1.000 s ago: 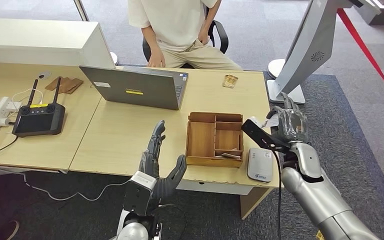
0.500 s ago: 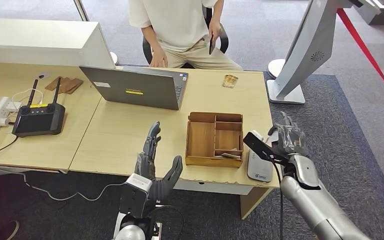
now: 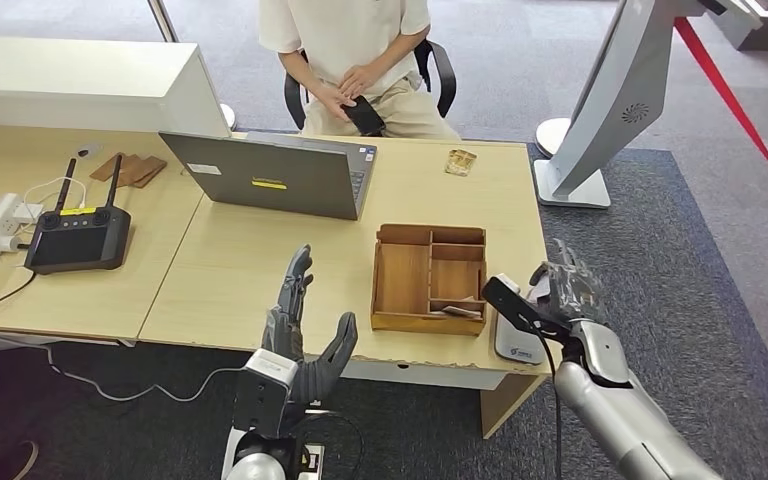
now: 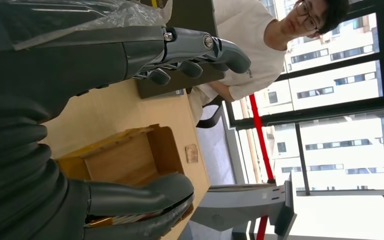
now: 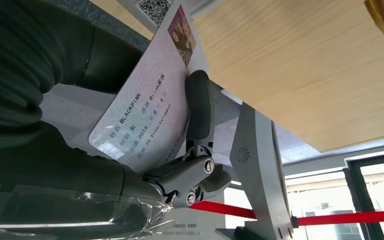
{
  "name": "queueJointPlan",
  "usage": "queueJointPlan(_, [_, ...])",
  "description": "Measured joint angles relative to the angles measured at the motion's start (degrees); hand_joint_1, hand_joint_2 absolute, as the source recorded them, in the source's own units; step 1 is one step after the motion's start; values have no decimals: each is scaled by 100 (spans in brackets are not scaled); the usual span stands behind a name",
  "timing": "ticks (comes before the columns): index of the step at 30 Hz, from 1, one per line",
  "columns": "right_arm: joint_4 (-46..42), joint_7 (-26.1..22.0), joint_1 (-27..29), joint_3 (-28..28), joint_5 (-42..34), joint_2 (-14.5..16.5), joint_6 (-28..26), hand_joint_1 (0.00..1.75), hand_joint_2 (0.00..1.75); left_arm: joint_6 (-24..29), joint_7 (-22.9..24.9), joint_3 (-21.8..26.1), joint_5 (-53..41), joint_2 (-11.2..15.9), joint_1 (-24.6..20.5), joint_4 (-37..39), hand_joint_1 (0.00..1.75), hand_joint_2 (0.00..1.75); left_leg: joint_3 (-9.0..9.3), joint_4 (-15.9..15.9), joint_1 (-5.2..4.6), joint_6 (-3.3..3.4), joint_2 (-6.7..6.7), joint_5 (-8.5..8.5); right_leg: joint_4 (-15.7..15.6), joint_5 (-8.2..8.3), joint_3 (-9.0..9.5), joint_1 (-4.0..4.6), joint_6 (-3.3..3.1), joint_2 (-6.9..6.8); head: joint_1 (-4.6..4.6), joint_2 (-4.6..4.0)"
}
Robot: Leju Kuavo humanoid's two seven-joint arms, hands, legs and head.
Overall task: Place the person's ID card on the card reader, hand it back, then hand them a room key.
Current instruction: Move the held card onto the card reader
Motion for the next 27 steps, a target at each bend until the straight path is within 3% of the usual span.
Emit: queueJointPlan(27, [126, -33, 200, 31, -85, 213, 80, 175, 175, 0, 215, 134, -249, 4, 207, -205, 0, 175, 1, 1, 0, 0, 0, 0, 0, 0, 1, 0, 0, 0, -1, 0])
